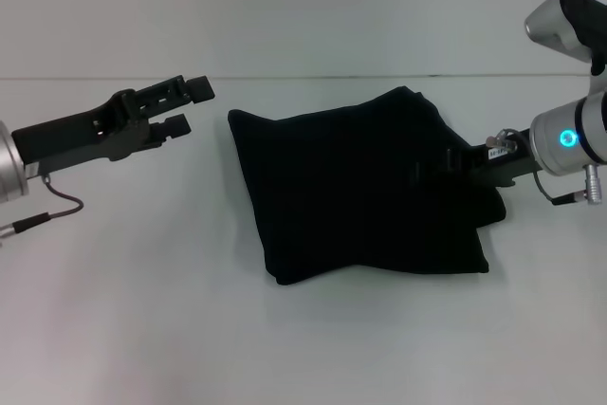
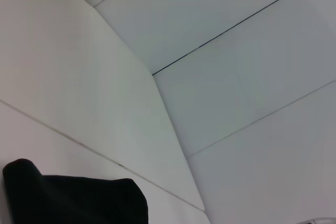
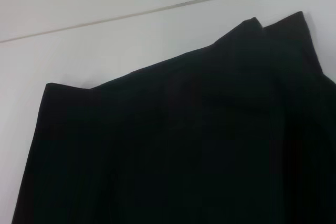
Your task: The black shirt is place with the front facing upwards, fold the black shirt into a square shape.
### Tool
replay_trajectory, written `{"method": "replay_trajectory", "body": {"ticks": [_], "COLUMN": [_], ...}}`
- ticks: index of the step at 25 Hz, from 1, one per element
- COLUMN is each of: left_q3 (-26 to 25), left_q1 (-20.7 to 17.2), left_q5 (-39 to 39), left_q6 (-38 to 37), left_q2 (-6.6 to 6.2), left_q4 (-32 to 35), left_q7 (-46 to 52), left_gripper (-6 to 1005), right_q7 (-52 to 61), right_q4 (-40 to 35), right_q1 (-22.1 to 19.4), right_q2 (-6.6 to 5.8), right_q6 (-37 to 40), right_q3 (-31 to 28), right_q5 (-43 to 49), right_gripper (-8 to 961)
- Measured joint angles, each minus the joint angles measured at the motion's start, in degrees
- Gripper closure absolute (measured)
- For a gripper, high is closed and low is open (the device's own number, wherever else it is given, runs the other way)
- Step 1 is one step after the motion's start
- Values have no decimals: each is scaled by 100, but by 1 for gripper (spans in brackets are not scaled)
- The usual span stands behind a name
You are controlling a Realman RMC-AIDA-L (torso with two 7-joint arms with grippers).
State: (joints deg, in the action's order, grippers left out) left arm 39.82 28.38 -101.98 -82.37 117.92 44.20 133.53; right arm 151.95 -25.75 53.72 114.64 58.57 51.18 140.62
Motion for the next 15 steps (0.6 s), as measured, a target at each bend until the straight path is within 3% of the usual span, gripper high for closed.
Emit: {"method": "replay_trajectory", "body": {"ticks": [11, 15], "left_q3": [-2, -2], "left_q1": [13, 19], "left_q5": [12, 18], "left_q6": [41, 42], "left_q2": [3, 3], "left_q4": [-4, -18], "left_q7": [-2, -3], "left_gripper": [37, 37], "right_q7": [-16, -16], "right_q4": [-151, -147], "right_q1": [-28, -21], "right_q2": [28, 26], "right_q6": [-106, -112], "right_q3": [-22, -11], "right_q5": [-53, -48], "right_gripper": [407, 590]}}
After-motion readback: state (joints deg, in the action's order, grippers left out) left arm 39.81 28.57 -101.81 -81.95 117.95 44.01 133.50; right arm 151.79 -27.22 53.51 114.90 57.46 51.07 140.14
